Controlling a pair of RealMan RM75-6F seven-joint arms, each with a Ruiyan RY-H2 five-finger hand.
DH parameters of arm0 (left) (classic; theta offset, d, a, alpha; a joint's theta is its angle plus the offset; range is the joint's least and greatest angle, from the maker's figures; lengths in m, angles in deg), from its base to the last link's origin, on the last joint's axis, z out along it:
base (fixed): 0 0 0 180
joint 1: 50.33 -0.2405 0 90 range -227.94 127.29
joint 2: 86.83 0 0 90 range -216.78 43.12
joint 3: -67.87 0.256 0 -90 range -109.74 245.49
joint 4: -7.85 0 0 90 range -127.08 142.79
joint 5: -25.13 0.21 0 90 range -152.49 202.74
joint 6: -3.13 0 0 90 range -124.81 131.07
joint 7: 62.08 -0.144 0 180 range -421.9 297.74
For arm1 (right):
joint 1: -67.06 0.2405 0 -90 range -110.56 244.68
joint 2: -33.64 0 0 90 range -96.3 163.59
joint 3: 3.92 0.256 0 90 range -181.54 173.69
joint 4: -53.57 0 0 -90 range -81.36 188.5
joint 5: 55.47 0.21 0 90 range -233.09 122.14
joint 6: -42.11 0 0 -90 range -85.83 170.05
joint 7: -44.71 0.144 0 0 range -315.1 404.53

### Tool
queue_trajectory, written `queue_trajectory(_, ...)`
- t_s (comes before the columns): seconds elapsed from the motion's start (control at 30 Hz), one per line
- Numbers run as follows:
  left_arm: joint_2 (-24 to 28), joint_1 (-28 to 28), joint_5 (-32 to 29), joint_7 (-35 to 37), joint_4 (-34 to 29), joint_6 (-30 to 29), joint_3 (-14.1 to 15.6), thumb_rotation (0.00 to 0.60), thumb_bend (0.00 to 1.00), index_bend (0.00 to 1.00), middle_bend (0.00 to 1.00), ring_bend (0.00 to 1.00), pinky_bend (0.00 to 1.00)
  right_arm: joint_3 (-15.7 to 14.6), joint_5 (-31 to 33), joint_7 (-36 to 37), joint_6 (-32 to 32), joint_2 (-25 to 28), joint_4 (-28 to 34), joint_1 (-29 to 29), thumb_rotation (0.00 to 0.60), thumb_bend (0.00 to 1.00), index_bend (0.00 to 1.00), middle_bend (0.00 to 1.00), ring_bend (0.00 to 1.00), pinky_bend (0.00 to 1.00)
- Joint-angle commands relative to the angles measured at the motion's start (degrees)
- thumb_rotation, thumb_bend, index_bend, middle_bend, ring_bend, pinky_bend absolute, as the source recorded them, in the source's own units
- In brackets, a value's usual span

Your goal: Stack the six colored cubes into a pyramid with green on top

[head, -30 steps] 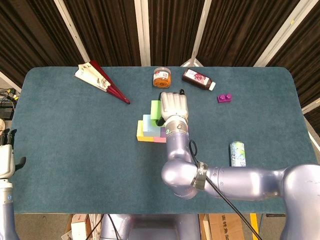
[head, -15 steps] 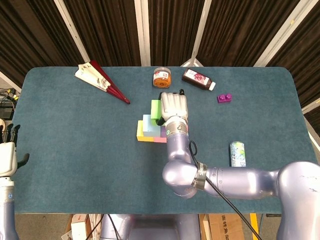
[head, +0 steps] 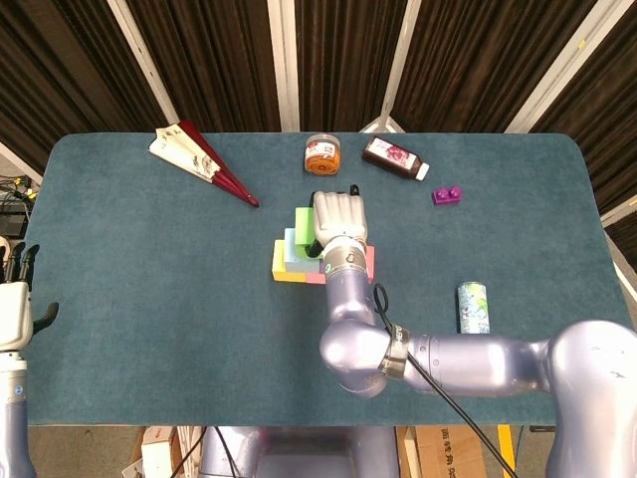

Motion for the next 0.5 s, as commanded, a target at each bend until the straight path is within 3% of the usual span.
queue_trajectory(0.03,0.02,-0.03,0.0,0.04,-0.03,-0.05,-0.01,0.6,0.31,0.1,0.05,0.0,0.0,0.27,-0.15,-0.31,-0.11,-0.28,-0.09,-0.26,0.6,0.35,0.46,0.39,0.22,0.0)
queue_trajectory(0.5,-0.08,-0.17,0.03,-0.05,-0.06,-0.45,-0.11,0.6,0.31,0.1,0.05,0.0,0.0,1.52,-2.59,-0.49,1.24,-1.02,0.61,-2.22,0.6,0.35,0.46,0.39,0.22,0.0)
